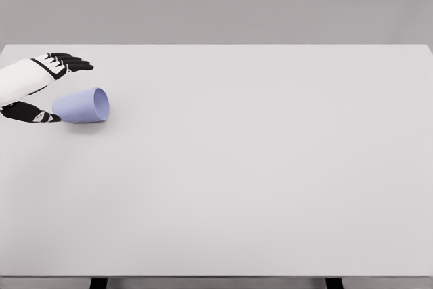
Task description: Flip the cup with left arm and place it on the table
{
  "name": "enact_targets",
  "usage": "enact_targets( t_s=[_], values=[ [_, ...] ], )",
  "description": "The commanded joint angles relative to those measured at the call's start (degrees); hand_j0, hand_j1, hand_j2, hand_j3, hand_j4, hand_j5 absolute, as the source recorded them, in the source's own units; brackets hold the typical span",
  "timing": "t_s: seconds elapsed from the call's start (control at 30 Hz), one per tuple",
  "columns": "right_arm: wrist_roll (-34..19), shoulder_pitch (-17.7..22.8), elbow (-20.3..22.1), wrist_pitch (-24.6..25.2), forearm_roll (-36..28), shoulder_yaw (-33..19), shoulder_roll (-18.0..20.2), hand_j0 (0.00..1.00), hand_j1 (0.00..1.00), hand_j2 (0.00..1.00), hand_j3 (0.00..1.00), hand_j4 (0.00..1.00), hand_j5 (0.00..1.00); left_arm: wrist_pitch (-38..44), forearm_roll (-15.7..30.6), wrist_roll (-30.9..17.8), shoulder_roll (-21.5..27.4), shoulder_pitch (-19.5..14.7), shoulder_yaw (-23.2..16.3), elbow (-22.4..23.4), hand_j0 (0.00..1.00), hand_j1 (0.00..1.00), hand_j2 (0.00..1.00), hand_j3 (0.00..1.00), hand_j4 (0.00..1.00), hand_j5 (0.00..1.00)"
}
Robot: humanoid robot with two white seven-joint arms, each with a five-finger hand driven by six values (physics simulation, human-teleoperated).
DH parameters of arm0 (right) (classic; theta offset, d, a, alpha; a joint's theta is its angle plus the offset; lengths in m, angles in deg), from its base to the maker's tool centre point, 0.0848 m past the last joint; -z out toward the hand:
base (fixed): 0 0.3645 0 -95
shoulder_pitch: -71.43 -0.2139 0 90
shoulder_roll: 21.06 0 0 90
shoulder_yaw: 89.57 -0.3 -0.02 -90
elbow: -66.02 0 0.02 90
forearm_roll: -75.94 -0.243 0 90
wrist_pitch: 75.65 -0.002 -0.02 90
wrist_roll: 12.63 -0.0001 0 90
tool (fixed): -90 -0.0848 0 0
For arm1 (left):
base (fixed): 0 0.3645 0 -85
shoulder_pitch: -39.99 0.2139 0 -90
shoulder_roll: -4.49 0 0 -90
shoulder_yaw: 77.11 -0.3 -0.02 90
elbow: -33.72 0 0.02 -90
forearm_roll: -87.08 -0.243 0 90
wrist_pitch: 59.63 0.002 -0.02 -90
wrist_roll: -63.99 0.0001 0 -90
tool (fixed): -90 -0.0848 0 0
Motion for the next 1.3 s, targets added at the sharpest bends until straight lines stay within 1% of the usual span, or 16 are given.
enact_targets(
  t_s=[0.0,0.13,0.23,0.37,0.57,0.63,0.73,0.77,0.87,0.97,1.03,1.17,1.23,1.27],
  values=[
    [0.0,0.0,0.1,0.0,-0.1,0.0,0.0,1.0,1.0,1.0,1.0,1.0,1.0,0.1,0.4,0.0,0.1,0.0,0.0,0.1,1.0,1.0,1.0,1.0,1.0,1.0],
    [0.0,0.2,-0.3,0.1,0.0,-0.1,0.0,1.0,1.0,1.0,1.0,1.0,1.0,0.1,0.3,0.0,0.1,0.0,-0.1,0.1,1.0,1.0,1.0,1.0,1.0,1.0],
    [0.0,0.2,-0.1,0.1,0.0,-0.1,0.0,1.0,1.0,1.0,1.0,1.0,1.0,0.1,-1.2,0.0,0.1,0.0,-0.5,0.1,1.0,1.0,1.0,1.0,1.0,1.0],
    [0.0,0.2,-0.1,0.1,0.0,-0.1,0.0,1.0,1.0,1.0,1.0,1.0,1.0,0.1,-1.7,0.0,0.1,0.0,-1.4,0.3,1.0,1.0,1.0,1.0,1.0,1.0],
    [0.0,0.2,-0.1,0.1,0.0,-0.1,0.0,1.0,1.0,1.0,1.0,1.0,1.0,0.1,-1.7,0.0,0.1,0.0,-1.4,0.7,1.0,1.0,1.0,1.0,1.0,1.0],
    [0.0,0.2,-0.1,0.1,0.0,-0.1,0.0,1.0,1.0,1.0,1.0,1.0,1.0,0.1,-1.7,0.3,0.0,-0.1,-1.6,1.3,1.0,1.0,1.0,1.0,1.0,1.0],
    [0.0,0.2,-0.1,0.1,0.0,-0.1,0.0,1.0,1.0,1.0,1.0,1.0,1.0,0.1,-1.6,0.4,-1.9,-0.1,-1.8,0.8,1.0,1.0,1.0,1.0,1.0,1.0],
    [0.0,0.2,-0.1,0.1,0.0,-0.1,0.0,1.0,1.0,1.0,1.0,1.0,1.0,1.9,-1.5,0.5,-3.0,-0.1,-2.1,0.5,1.0,1.0,1.0,1.0,1.0,1.0],
    [0.0,0.2,-0.1,0.1,0.0,-0.1,0.0,1.0,1.0,1.0,1.0,1.0,1.0,11.1,-1.6,0.5,-6.4,0.0,-2.3,-1.4,1.0,1.0,1.0,1.0,1.0,1.0],
    [0.0,0.2,-0.1,0.1,0.0,-0.1,0.0,1.0,1.0,1.0,1.0,1.0,1.0,18.3,-1.9,0.5,-9.0,0.0,-2.3,-2.8,1.0,1.0,1.0,1.0,1.0,1.0],
    [0.0,0.2,-0.1,0.1,0.0,-0.1,0.0,1.0,1.0,1.0,1.0,1.0,1.0,20.6,-3.0,0.5,-10.0,-0.1,-2.3,-2.8,1.0,1.0,1.0,1.0,1.0,1.0],
    [0.0,0.2,-0.1,0.1,0.0,-0.1,0.0,1.0,1.0,1.0,1.0,1.0,1.0,24.9,-3.1,0.5,-11.1,0.0,-2.4,-2.8,1.0,1.0,1.0,1.0,1.0,1.0],
    [0.0,0.2,-0.1,0.1,0.0,-0.1,0.0,1.0,1.0,1.0,1.0,1.0,1.0,27.0,-3.4,0.6,-11.2,-0.8,-4.3,-2.8,1.0,1.0,1.0,1.0,1.0,1.0],
    [0.0,0.2,-0.1,0.1,0.0,-0.1,0.0,1.0,1.0,1.0,1.0,1.0,1.0,27.9,-3.4,0.6,-11.3,-0.8,-4.5,-2.8,1.0,1.0,1.0,1.0,1.0,1.0]
  ],
)
